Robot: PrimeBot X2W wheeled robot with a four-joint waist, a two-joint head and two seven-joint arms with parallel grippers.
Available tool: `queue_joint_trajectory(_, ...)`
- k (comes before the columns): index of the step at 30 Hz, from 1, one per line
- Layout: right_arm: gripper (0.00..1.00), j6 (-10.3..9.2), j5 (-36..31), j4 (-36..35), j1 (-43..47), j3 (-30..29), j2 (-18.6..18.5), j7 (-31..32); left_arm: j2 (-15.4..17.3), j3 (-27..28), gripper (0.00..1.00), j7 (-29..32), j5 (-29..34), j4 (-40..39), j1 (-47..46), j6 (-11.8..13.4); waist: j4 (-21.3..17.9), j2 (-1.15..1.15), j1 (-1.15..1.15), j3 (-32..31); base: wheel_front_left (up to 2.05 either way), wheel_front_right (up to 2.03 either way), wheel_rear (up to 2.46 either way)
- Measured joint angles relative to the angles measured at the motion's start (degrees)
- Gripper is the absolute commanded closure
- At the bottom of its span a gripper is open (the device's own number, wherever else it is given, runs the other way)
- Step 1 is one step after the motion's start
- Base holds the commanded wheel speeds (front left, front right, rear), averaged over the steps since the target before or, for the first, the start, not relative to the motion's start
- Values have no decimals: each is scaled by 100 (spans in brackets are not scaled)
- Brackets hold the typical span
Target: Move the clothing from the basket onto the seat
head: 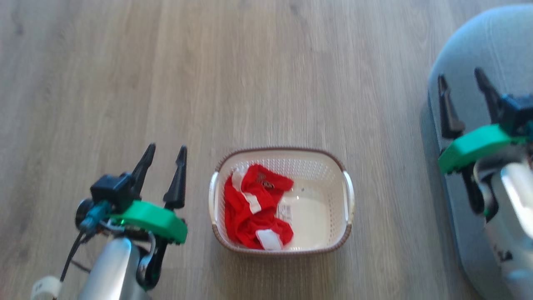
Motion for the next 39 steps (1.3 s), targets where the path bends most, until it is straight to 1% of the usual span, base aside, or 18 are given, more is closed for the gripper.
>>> queue_joint_trajectory(4,0,0,9,-96,424,-25,101,0,-73,353,0,0,174,-8,343,0,121,0,0,-336,0,0,0)
queue_joint_trajectory(10,0,0,-41,-174,1128,-172,436,0,-154,834,0,0,353,-84,841,0,201,0,0,-750,0,0,0)
queue_joint_trajectory(14,0,0,-127,-267,1608,-442,686,0,-221,1027,0,0,425,-165,1072,0,197,0,0,-927,0,0,0)
queue_joint_trajectory(18,0,0,-279,-322,1984,-573,838,0,-248,1179,0,0,497,-270,1260,0,150,0,0,-997,0,0,0)
queue_joint_trajectory(22,0,0,-365,-420,2164,-748,887,0,-263,1236,0,0,531,-337,1411,0,116,0,0,-1047,0,0,0)
queue_joint_trajectory(28,0,0,-457,-447,2372,-799,1040,0,-265,1257,0,0,522,-408,1530,2,81,0,0,-1073,0,0,0)
queue_joint_trajectory(39,0,0,-512,-523,2353,-833,1046,0,-266,1067,0,0,461,-465,1530,48,41,0,0,-950,0,0,0)
